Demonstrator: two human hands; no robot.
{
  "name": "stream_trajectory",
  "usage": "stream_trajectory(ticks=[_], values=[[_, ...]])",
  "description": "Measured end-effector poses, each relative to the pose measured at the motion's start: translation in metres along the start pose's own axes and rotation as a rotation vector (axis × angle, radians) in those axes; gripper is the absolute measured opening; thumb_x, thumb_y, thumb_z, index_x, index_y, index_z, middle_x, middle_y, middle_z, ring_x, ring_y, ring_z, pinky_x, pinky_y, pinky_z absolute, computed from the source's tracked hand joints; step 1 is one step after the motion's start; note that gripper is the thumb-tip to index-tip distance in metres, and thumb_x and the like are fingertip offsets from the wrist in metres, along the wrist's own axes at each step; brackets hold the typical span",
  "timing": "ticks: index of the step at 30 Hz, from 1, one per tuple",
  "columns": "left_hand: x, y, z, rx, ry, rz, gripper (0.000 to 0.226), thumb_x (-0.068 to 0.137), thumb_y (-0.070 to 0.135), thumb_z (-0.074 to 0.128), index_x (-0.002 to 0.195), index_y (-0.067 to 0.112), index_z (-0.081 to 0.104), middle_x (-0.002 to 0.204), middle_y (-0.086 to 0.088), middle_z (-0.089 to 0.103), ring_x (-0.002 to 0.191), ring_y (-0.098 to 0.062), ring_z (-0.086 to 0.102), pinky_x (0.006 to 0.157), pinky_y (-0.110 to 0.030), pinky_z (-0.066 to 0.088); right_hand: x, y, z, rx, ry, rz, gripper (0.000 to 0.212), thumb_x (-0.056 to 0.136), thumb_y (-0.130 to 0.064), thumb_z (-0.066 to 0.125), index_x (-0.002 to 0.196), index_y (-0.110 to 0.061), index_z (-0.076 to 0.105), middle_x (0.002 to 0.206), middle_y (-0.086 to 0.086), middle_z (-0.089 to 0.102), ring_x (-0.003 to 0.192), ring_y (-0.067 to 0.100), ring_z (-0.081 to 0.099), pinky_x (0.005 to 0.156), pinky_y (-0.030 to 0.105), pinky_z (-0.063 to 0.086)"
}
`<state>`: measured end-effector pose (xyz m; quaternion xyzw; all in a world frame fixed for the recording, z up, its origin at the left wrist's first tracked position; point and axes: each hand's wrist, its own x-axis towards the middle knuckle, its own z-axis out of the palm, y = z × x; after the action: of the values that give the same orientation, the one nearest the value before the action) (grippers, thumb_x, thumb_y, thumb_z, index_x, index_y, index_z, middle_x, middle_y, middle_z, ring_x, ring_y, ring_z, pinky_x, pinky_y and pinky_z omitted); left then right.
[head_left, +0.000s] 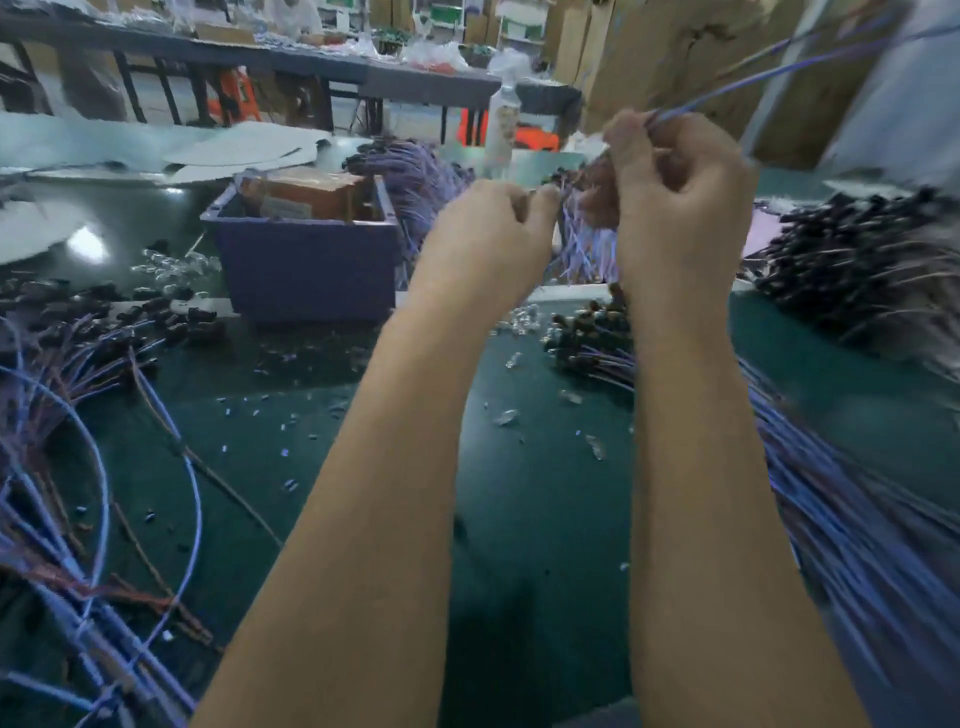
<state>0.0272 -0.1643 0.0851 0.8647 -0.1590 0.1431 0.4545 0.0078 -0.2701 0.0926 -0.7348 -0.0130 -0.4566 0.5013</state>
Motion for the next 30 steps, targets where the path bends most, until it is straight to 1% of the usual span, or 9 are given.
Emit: stream_trajectory(ticks=[2,4,8,10,12,17,21,26,30], values=[[0.001,0.018,0.023,-0.261,-0.169,-0.089,0.037,0.102,0.034,0.036,0.091,0.01,0.06,0.069,-0.005,0.062,0.056,-0.012,0.065,0.051,-0.02,0.049,0.003,0.009,-0.02,0.228,0.184,0.103,0.021,0.093,-0.015,0.059,0.073,-0.011,0.06,0.058,-0.001,0.063,0.053,0.013,0.064,0.058,0.031,0.057],[0.003,0.035,0.045,-0.512,-0.278,-0.178,0.034,0.102,0.031,0.038,0.088,0.009,0.059,0.065,-0.006,0.064,0.048,-0.009,0.062,0.046,-0.02,0.053,0.001,0.021,-0.036,0.417,0.346,0.242,0.022,0.093,-0.011,0.059,0.071,-0.008,0.059,0.058,0.004,0.065,0.055,0.016,0.065,0.062,0.032,0.058],[0.014,0.048,0.1,-0.469,-0.285,-0.081,0.016,0.097,0.019,0.052,0.085,0.012,0.06,0.085,-0.012,0.069,0.08,-0.026,0.066,0.08,-0.04,0.058,-0.009,0.058,-0.069,0.658,0.558,0.511,0.026,0.095,-0.012,0.055,0.069,-0.01,0.058,0.048,-0.004,0.063,0.044,0.008,0.059,0.048,0.021,0.051],[0.021,0.051,0.13,-0.314,-0.226,0.011,0.01,0.093,0.017,0.056,0.092,0.012,0.066,0.09,-0.008,0.068,0.091,-0.027,0.065,0.083,-0.03,0.052,-0.02,0.081,-0.082,0.558,0.623,0.615,0.03,0.096,-0.016,0.052,0.067,-0.012,0.059,0.048,-0.004,0.062,0.042,0.009,0.057,0.046,0.021,0.048],[0.023,0.051,0.16,-0.158,-0.233,0.078,0.014,0.091,0.013,0.056,0.097,0.011,0.069,0.091,-0.006,0.067,0.093,-0.025,0.062,0.076,-0.025,0.044,-0.033,0.106,-0.092,0.444,0.672,0.696,0.035,0.097,-0.017,0.047,0.064,-0.011,0.057,0.046,-0.004,0.06,0.039,0.011,0.055,0.044,0.021,0.044],[0.021,0.02,0.218,0.092,-0.413,0.037,0.02,0.09,0.01,0.051,0.104,0.01,0.065,0.107,-0.015,0.067,0.102,-0.033,0.06,0.086,-0.037,0.048,-0.05,0.142,-0.097,0.414,0.556,0.95,0.037,0.099,-0.02,0.039,0.066,-0.009,0.053,0.039,-0.003,0.055,0.031,0.009,0.049,0.037,0.014,0.039],[0.022,0.002,0.229,0.091,-0.366,0.049,0.022,0.091,0.022,0.057,0.11,0.013,0.06,0.102,-0.012,0.066,0.096,-0.032,0.059,0.075,-0.033,0.043,-0.048,0.145,-0.088,0.398,0.543,0.965,0.023,0.092,-0.009,0.045,0.072,-0.012,0.058,0.042,-0.006,0.056,0.033,0.006,0.047,0.036,0.012,0.035],[0.024,-0.001,0.197,-0.293,-0.221,-0.022,0.016,0.092,0.025,0.056,0.104,0.015,0.06,0.071,0.005,0.054,0.068,-0.018,0.051,0.067,-0.028,0.041,-0.047,0.132,-0.071,0.468,0.585,0.875,0.022,0.091,-0.004,0.044,0.077,-0.015,0.056,0.046,-0.007,0.049,0.035,0.005,0.038,0.039,0.014,0.028],[0.024,-0.008,0.132,-0.596,0.001,-0.118,0.008,0.095,0.017,0.051,0.093,0.016,0.059,0.072,0.004,0.058,0.064,-0.01,0.054,0.063,-0.026,0.046,-0.048,0.107,-0.028,0.473,0.306,0.819,0.023,0.092,-0.002,0.045,0.077,-0.017,0.055,0.049,-0.007,0.053,0.04,0.006,0.041,0.042,0.016,0.033]])
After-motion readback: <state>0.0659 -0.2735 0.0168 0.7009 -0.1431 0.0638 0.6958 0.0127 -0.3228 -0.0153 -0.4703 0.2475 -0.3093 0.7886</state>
